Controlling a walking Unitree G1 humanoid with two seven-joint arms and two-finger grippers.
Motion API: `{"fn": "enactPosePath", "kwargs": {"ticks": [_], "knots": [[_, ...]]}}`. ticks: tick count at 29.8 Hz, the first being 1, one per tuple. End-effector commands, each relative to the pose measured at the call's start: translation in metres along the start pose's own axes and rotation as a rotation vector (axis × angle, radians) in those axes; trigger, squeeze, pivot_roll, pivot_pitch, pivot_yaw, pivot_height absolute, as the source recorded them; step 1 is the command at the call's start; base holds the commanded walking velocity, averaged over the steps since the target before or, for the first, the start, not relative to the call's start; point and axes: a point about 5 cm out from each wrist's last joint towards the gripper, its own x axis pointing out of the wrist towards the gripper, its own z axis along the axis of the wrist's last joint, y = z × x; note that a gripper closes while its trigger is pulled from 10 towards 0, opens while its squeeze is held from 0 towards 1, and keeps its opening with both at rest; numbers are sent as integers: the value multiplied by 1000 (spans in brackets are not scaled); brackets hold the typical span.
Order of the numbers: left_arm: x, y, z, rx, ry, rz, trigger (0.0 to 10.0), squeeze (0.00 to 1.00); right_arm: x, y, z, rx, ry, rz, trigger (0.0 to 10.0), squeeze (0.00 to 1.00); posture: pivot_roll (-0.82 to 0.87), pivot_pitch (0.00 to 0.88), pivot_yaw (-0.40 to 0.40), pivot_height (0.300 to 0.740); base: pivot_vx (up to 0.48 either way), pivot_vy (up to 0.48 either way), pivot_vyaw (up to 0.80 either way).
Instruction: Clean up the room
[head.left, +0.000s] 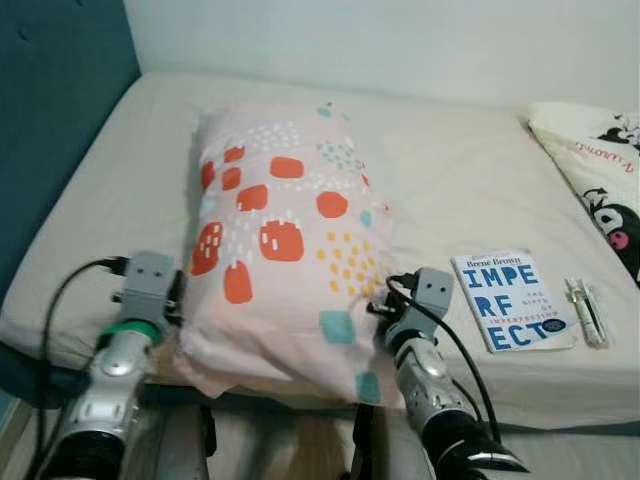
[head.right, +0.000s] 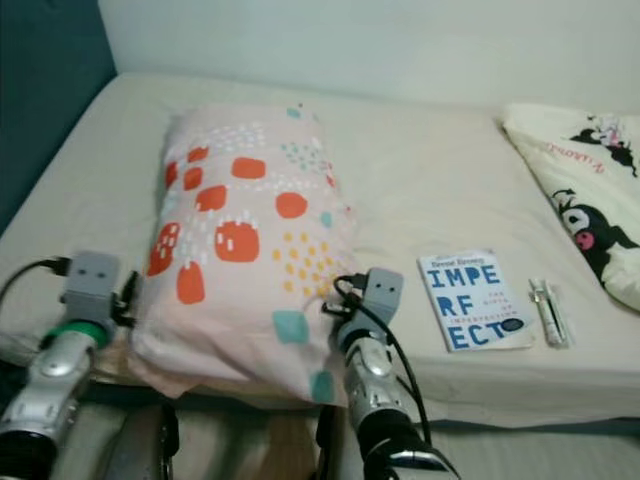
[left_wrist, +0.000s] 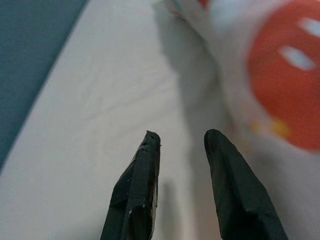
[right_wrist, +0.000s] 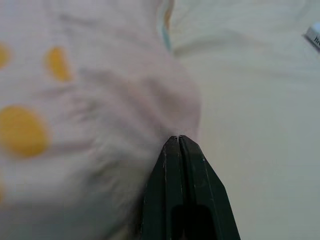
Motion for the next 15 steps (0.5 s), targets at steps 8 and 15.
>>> {"fn": "enactPosePath", "kwargs": {"ticks": [8,15], "knots": [[12,10,-2,-19,23,24,10000,0,10,-14,41,25,-171,-30,10000,0,58,94,-18,546,0,0,0],[23,24,-4,-2,79,88,10000,0,16,-28,52,-56,-157,-47,10000,0,65,129,4,546,0,0,0]]}}
